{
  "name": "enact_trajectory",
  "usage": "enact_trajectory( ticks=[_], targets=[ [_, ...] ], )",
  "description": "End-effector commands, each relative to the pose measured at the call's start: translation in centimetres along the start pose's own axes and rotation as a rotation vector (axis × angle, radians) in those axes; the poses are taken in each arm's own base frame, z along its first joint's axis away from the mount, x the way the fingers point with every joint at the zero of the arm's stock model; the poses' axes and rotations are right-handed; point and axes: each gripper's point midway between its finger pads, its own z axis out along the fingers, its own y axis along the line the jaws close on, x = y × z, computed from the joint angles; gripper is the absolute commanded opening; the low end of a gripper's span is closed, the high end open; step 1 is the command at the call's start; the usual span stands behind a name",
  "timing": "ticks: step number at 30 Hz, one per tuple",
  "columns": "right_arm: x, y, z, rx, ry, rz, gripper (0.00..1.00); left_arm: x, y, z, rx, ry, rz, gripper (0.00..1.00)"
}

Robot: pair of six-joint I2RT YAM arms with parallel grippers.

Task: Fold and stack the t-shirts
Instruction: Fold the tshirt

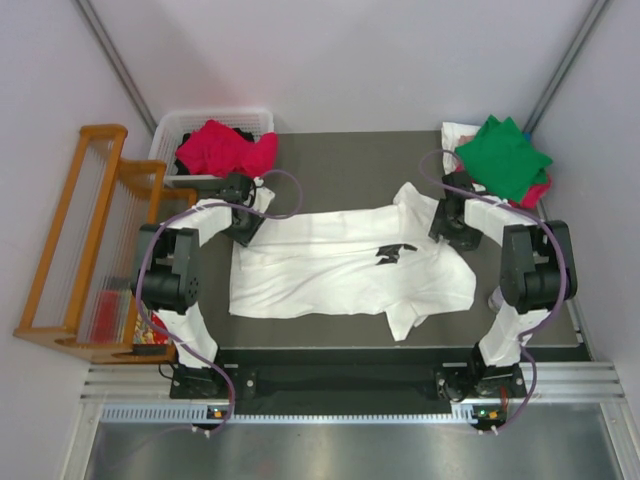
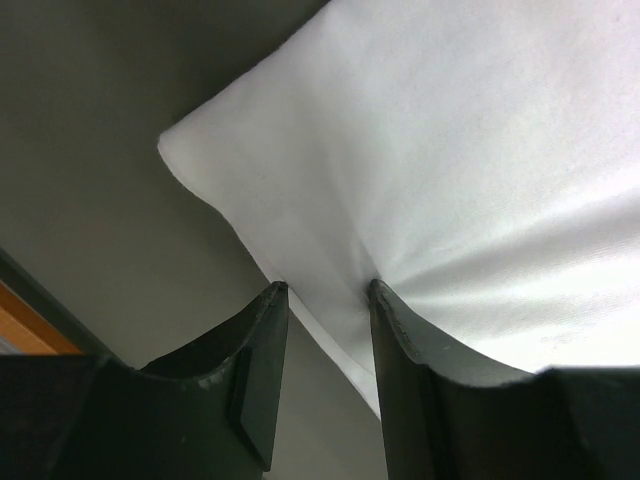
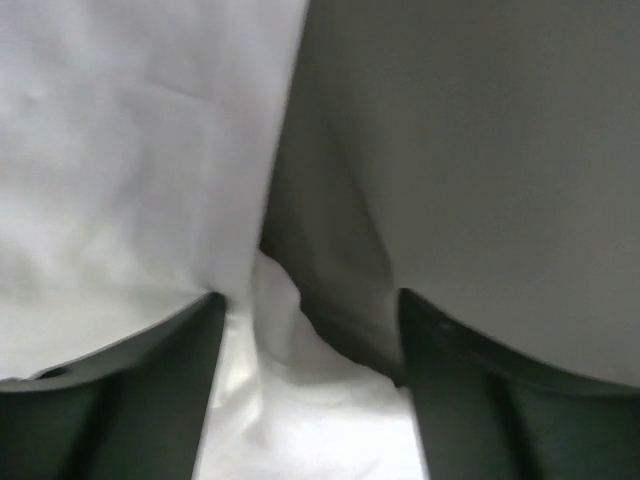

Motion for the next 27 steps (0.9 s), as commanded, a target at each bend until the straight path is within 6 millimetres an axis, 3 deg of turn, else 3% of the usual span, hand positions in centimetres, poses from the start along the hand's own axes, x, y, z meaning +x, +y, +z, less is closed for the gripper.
enact_trajectory(
  ticks=[1, 3, 6, 14, 20, 27],
  targets=[
    [0.1, -1.2, -0.4, 0.026, 0.012, 0.001, 0.85, 0.0, 0.4, -0.9, -0.011, -0.001, 0.001, 0.43],
    [-1.5, -0.9, -1.7, 0.004, -0.033, 0.015, 0.91, 0.0, 0.4, -0.9, -0.011, -0.001, 0.001, 0.43],
    [-3.8, -0.3, -2.7, -0.017, -0.078, 0.024, 0.90, 0.1, 0.2, -0.8, -0.005, 0.003, -0.004, 0.43],
    [-9.1, 2.6, -0.5, -0.060, -0.081, 0.044, 0.85, 0.6, 0.1, -0.9, -0.004, 0.013, -0.001, 0.43],
    [-9.4, 2.2, 2.0, -0.043, -0.038, 0.058, 0.79, 0.8, 0.3, -0.8, -0.016, 0.020, 0.006, 0.43],
    [-9.2, 0.8, 2.7, -0.025, -0.030, 0.079, 0.75, 0.9, 0.3, -0.5, -0.017, 0.028, 0.007, 0.42]
  ],
)
